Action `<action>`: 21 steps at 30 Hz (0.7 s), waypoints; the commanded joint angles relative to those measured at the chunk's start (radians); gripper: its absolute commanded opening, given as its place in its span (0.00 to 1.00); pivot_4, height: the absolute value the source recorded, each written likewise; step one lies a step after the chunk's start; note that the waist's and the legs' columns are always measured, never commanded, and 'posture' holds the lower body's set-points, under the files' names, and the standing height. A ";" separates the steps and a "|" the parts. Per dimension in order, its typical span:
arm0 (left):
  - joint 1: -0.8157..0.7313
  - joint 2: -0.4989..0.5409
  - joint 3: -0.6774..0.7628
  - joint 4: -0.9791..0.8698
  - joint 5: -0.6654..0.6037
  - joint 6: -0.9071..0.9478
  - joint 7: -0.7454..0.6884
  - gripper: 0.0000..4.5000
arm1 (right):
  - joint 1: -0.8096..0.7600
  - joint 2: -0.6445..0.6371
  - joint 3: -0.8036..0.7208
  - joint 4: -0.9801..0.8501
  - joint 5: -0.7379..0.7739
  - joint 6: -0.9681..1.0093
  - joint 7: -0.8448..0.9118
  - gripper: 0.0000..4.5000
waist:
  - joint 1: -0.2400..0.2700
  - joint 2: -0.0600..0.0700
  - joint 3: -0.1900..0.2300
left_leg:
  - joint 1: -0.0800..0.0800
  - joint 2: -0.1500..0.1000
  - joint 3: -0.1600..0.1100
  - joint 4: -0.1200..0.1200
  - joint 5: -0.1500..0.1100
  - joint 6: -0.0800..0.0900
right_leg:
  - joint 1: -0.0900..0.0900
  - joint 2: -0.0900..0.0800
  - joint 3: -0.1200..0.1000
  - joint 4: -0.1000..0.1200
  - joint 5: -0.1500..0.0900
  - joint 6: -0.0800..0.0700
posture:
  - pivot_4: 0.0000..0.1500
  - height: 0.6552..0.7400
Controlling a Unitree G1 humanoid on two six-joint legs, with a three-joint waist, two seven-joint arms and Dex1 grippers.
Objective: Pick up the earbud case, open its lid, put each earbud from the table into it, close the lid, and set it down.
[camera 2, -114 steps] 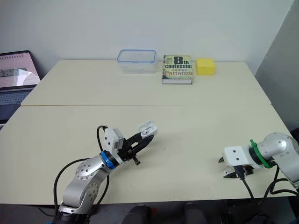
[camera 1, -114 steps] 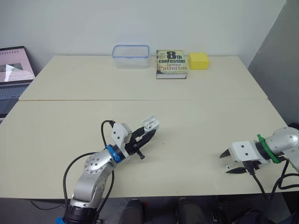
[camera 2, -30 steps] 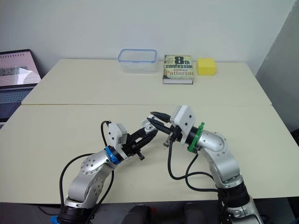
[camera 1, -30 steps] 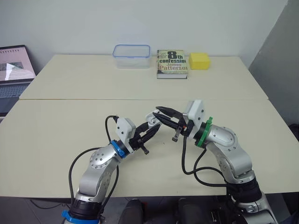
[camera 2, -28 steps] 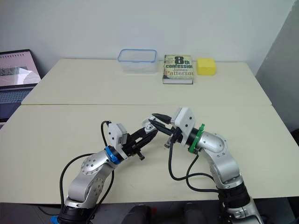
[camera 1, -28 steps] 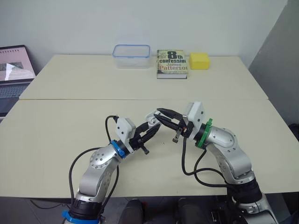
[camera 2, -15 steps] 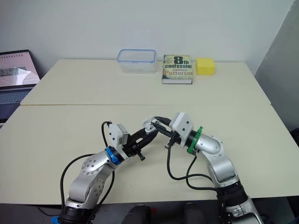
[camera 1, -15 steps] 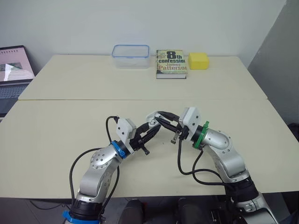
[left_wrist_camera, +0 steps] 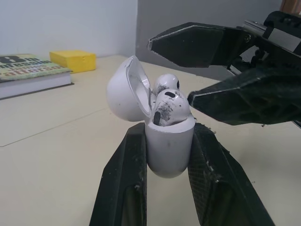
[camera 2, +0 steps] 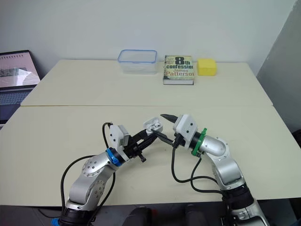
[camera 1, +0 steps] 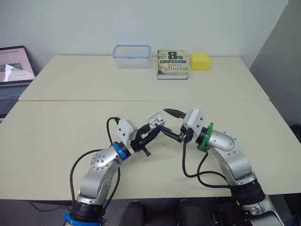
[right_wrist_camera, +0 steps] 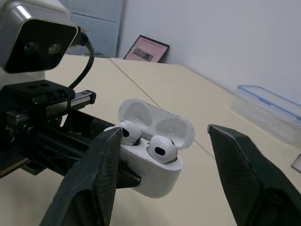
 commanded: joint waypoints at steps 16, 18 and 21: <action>-0.265 0.090 -0.148 0.132 -0.142 0.116 -0.486 0.18 | 0.117 -0.439 -0.389 -0.320 0.381 0.510 0.047 0.63 | 0.001 0.000 0.000 | -0.001 -0.001 0.001 0.000 0.000 0.000 | 0.000 0.000 0.000 -0.001 0.000 0.000 | 1.00 1.00; -0.288 0.090 -0.156 0.138 -0.150 0.135 -0.515 0.18 | 0.088 -0.476 -0.366 -0.295 0.401 0.527 0.093 0.59 | -0.003 0.000 0.000 | -0.001 0.000 0.001 0.000 0.000 0.000 | 0.000 0.001 0.000 -0.002 0.000 0.000 | 1.00 1.00; -0.305 0.087 -0.165 0.140 -0.155 0.156 -0.542 0.18 | 0.018 -0.507 -0.326 -0.244 0.428 0.555 0.162 0.42 | -0.009 0.000 0.000 | -0.001 0.000 0.000 0.000 0.000 0.000 | -0.001 0.002 0.000 -0.002 0.000 0.000 | 1.00 1.00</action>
